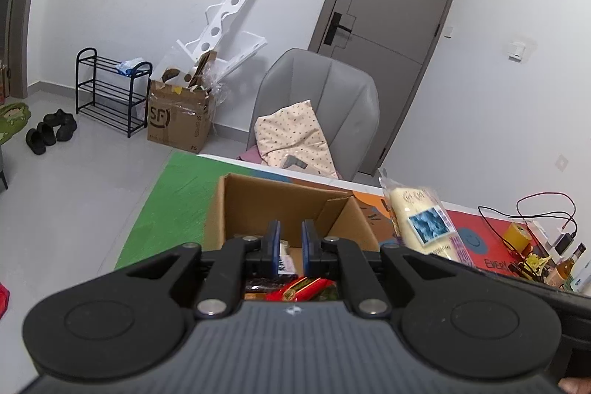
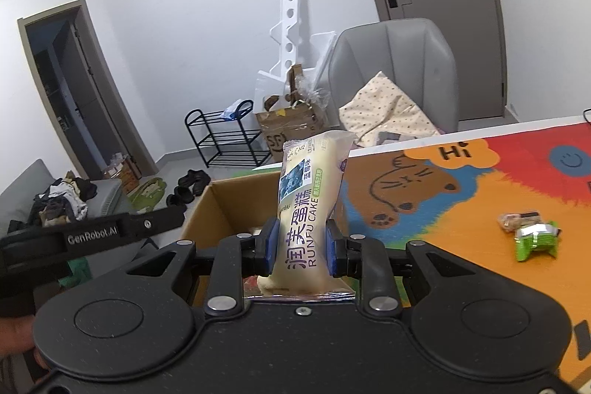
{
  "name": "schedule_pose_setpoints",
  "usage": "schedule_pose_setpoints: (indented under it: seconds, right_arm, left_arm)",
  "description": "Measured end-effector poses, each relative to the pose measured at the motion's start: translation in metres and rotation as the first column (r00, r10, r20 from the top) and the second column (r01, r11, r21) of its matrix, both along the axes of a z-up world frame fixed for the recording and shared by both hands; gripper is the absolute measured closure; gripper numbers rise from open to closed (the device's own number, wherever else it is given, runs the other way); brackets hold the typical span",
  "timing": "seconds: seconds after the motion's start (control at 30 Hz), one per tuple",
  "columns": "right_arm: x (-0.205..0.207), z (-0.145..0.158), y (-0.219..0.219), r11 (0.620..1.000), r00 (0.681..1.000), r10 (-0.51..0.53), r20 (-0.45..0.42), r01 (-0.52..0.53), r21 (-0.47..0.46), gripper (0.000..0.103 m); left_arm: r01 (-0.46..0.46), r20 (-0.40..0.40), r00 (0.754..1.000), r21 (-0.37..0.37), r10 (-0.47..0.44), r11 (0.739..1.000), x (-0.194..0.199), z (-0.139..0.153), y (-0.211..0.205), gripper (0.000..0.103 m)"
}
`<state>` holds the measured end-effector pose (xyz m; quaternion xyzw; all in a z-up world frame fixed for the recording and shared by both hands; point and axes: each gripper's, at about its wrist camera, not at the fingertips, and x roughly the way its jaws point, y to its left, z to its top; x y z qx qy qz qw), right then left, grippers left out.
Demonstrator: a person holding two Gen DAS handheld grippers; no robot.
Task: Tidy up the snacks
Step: 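Carry the red packet and white cake pack over the cardboard box with both tools, then open both tools to drop the red packet and cake pack into the box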
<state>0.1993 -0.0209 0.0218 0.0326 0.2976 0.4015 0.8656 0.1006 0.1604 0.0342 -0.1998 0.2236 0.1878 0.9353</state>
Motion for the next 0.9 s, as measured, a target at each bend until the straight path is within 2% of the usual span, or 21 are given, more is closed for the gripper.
schedule_pose_setpoints:
  seconds: [0.07,0.13,0.2,0.27,0.3,0.37,0.47,0.63,0.9]
  right_arm:
    - [0.002,0.000,0.006,1.000,1.000,0.011,-0.017,-0.011,0.024,0.079]
    - [0.005,0.000,0.009,0.998,0.999,0.014,-0.040,-0.012,0.055,0.074]
    - [0.008,0.000,0.011,0.998,0.999,-0.008,-0.049,0.011,0.059,0.055]
    - [0.008,0.000,0.008,0.998,0.999,-0.022,-0.044,0.025,0.063,0.048]
    - [0.007,0.000,0.006,0.998,0.999,-0.024,-0.046,0.027,0.064,0.048]
    - [0.007,-0.002,0.002,0.998,0.998,-0.030,-0.054,0.034,0.062,0.048]
    - [0.004,-0.003,-0.005,0.998,0.997,-0.049,-0.054,0.052,0.045,0.047]
    - [0.000,-0.003,-0.024,0.995,0.995,-0.092,-0.040,0.093,0.031,0.039]
    - [-0.002,-0.007,-0.060,0.990,0.990,-0.139,-0.035,0.139,0.020,0.028]
  left_arm:
    - [-0.003,0.000,1.000,-0.003,0.003,1.000,-0.003,-0.001,0.003,0.094]
    - [-0.008,0.001,1.000,-0.011,0.008,1.000,-0.006,-0.002,0.007,0.091]
    - [-0.014,-0.001,1.000,-0.017,0.014,1.000,-0.009,-0.002,0.010,0.085]
    - [-0.019,0.001,1.000,-0.019,0.019,1.000,-0.012,-0.002,0.011,0.071]
    - [-0.021,0.001,1.000,-0.016,0.021,1.000,-0.013,-0.002,0.010,0.066]
    - [-0.023,0.003,1.000,-0.005,0.023,1.000,-0.015,-0.001,0.009,0.045]
    - [-0.017,0.007,1.000,0.009,0.017,1.000,-0.015,0.000,0.004,0.026]
    - [0.015,0.006,1.000,0.004,-0.015,1.000,-0.014,-0.003,-0.009,0.014]
    - [0.053,-0.032,0.998,-0.001,-0.053,0.999,-0.002,-0.011,-0.034,0.009]
